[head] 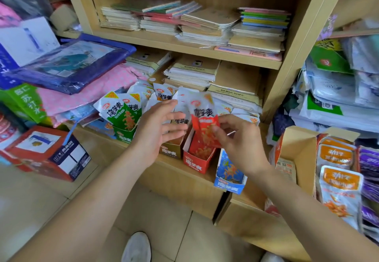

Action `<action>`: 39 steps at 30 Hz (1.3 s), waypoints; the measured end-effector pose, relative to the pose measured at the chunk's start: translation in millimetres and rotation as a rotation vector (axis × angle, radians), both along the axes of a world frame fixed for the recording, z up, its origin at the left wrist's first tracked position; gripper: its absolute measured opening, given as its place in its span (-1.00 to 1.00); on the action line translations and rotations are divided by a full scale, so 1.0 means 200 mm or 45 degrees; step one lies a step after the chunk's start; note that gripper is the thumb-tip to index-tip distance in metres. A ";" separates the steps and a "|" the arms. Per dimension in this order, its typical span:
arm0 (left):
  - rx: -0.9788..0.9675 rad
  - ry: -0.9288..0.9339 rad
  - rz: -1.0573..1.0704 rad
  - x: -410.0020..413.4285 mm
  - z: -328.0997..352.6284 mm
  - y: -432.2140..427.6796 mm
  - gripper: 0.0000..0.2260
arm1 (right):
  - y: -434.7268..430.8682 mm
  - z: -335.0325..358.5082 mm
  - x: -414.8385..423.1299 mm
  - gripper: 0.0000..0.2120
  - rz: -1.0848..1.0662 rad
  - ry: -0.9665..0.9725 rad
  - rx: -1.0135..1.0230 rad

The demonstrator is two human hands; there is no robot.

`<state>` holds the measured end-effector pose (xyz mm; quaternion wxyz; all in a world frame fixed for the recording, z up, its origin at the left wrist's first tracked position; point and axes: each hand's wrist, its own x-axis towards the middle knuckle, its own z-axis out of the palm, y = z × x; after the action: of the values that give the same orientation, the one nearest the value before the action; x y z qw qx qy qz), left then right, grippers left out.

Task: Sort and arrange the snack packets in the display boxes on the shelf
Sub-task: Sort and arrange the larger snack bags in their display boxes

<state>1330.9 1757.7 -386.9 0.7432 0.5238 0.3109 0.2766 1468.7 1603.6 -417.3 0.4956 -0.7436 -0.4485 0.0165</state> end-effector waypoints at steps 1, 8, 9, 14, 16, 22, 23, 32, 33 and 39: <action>0.078 0.046 0.029 -0.01 -0.01 0.02 -0.77 | 0.00 0.00 0.01 -0.98 -0.021 0.120 0.046; 0.515 0.351 0.041 -0.06 -0.16 0.10 -0.86 | 0.06 -0.06 0.03 -0.75 -0.070 0.563 0.010; 0.553 0.376 0.014 -0.06 -0.18 0.11 -0.87 | 0.06 -0.06 0.02 -0.76 -0.031 0.644 -0.003; 0.746 0.542 -0.160 -0.05 -0.24 0.13 -0.84 | 0.03 -0.07 0.00 -0.92 0.032 0.572 -0.049; 0.778 0.549 -0.161 -0.04 -0.26 0.14 -0.85 | 0.03 -0.09 0.00 -0.87 0.107 0.566 -0.124; 0.841 0.546 -0.266 -0.02 -0.27 0.12 -0.81 | 0.05 -0.11 -0.08 -0.74 0.274 0.462 -0.172; 0.839 0.528 -0.332 -0.02 -0.27 0.10 -0.80 | 0.05 -0.12 -0.09 -0.74 0.301 0.406 -0.174; 0.896 0.525 -0.502 0.02 -0.28 0.09 -0.72 | 0.02 -0.12 -0.06 -0.60 0.291 0.028 -0.300; 0.949 0.528 -0.466 0.02 -0.29 0.09 -0.73 | 0.02 -0.12 -0.06 -0.59 0.296 -0.116 -0.374; 1.242 0.646 -0.192 0.01 -0.33 0.13 -0.72 | 0.03 -0.13 -0.12 -0.57 0.402 -0.464 -0.369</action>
<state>1332.4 1784.6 -453.2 0.3342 0.8782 0.2778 0.1999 1443.8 1609.2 -443.5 0.2864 -0.7184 -0.6335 0.0235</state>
